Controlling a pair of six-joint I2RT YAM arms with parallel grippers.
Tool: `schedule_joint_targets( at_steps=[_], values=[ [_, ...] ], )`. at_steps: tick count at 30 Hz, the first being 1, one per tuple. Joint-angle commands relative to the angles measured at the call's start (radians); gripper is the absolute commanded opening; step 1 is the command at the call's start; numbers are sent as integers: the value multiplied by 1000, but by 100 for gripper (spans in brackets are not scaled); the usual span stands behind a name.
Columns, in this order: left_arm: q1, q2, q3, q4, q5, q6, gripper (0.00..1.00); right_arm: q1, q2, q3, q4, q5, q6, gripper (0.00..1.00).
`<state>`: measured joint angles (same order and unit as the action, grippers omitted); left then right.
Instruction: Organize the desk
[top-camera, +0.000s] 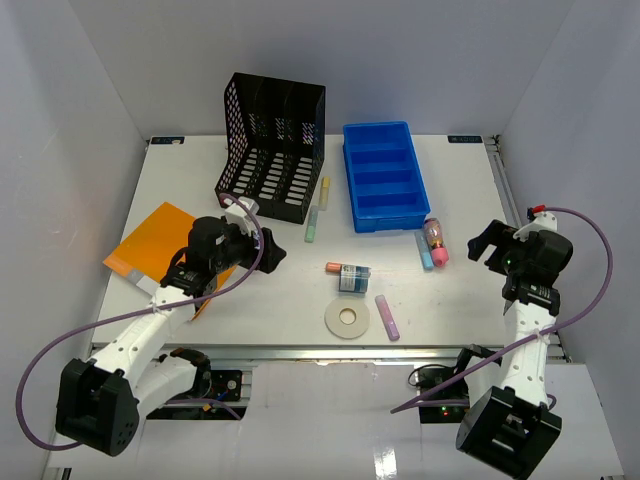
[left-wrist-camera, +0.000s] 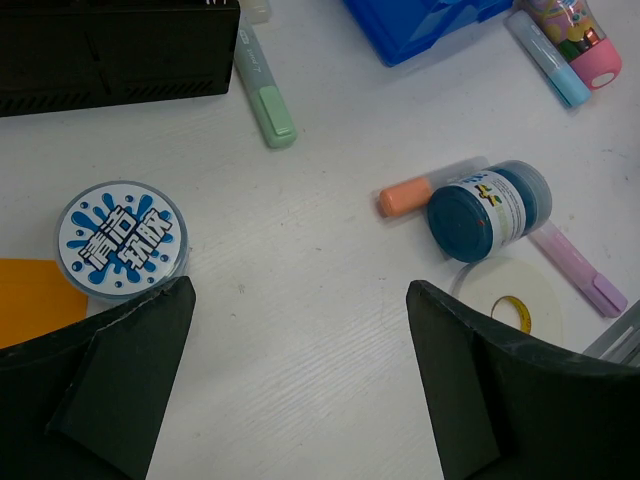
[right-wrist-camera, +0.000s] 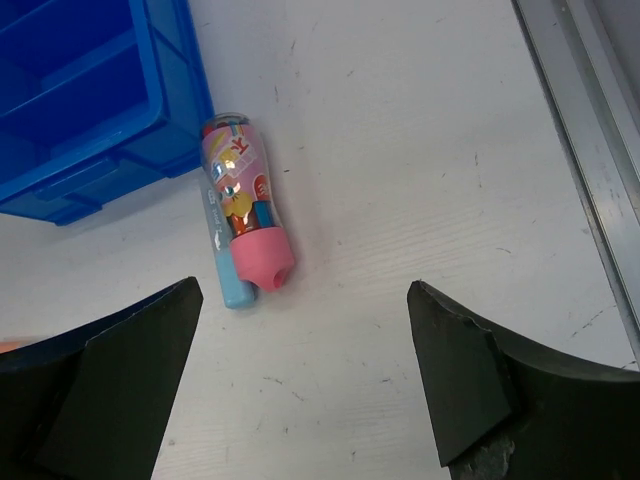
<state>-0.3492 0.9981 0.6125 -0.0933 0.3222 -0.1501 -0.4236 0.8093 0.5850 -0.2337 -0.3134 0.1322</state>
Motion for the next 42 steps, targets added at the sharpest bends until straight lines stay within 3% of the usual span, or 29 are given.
schedule_joint_targets(
  at_steps=[1,7,12,15,26,34,42],
  values=[
    [-6,-64,34,25,51,-23,98,-3,-32,12,21,-116,-74,90],
    [-7,-109,64,45,124,-104,98,0,-80,31,-68,-530,-444,90],
    [-9,-48,150,45,196,-208,98,6,-27,103,-242,-729,-649,90],
    [-29,22,224,8,195,-249,98,6,13,120,-274,-787,-681,90],
    [-225,278,517,-200,-158,-206,96,6,67,111,-171,-791,-606,90],
    [-300,481,721,-333,-385,-181,94,6,79,64,-137,-786,-600,90],
    [-308,707,932,-393,-425,-146,88,6,86,40,-133,-797,-613,90]
  ],
)
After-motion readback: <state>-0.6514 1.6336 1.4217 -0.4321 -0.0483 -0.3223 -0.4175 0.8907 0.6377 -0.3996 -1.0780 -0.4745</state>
